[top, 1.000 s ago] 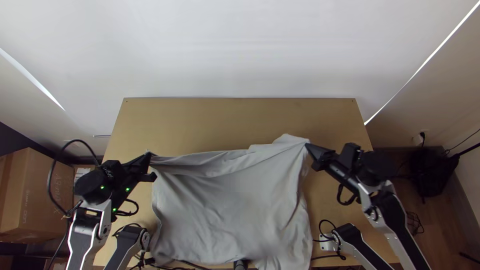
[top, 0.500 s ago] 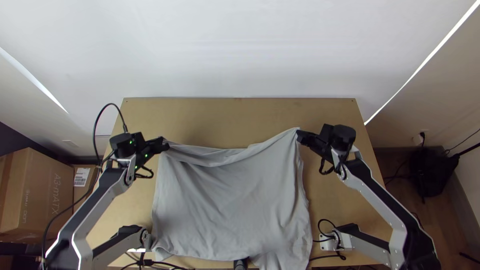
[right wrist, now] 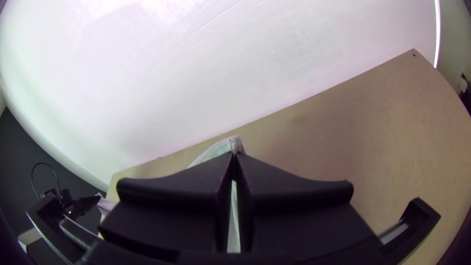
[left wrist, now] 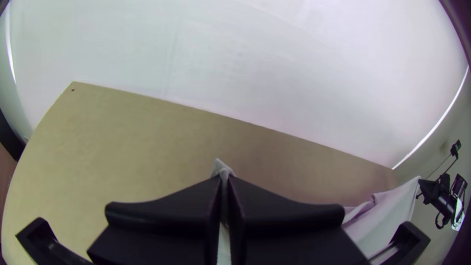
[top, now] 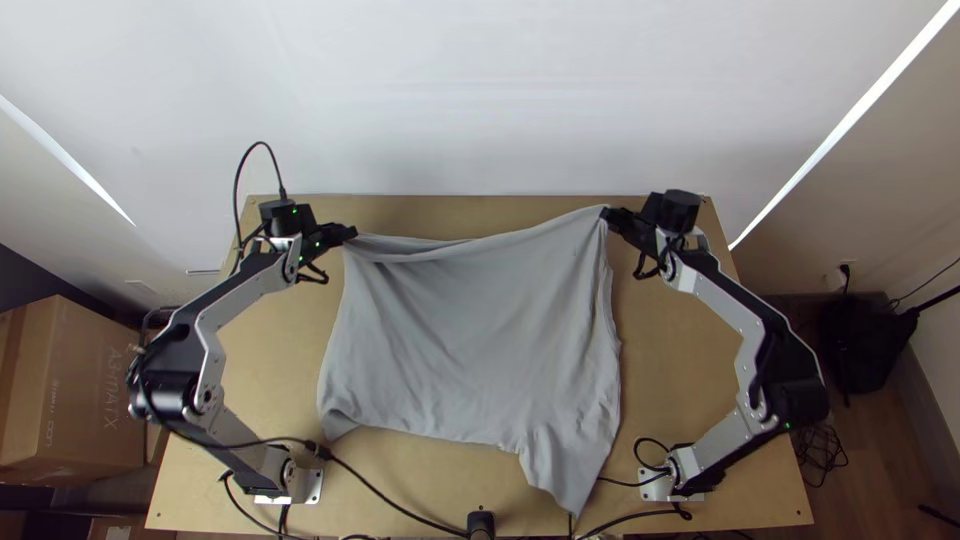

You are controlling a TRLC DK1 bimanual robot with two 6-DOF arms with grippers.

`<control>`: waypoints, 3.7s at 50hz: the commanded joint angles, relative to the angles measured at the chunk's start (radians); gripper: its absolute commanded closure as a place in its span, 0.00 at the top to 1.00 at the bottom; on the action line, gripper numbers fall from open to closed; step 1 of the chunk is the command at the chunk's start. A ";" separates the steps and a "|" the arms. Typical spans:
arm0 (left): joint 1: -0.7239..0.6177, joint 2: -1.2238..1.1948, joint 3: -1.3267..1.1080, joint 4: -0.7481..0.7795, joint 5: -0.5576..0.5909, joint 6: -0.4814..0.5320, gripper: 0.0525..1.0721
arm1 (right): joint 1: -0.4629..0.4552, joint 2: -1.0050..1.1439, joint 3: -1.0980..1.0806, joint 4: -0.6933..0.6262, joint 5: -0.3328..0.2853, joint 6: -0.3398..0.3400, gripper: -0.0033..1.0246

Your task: Fold the t-shirt

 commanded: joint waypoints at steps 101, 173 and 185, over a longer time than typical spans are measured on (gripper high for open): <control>0.038 -0.972 -0.196 -0.550 0.027 -0.083 0.96 | -0.359 -0.601 -0.495 -1.263 -0.374 -0.548 0.47; 0.081 -0.945 -0.250 -0.683 0.037 0.219 0.96 | -0.103 -0.358 -0.604 -0.979 -0.282 -0.448 0.03; 0.169 -0.937 -0.359 -0.993 0.125 0.673 0.95 | -0.124 -0.363 -0.599 -0.971 -0.282 -0.450 0.03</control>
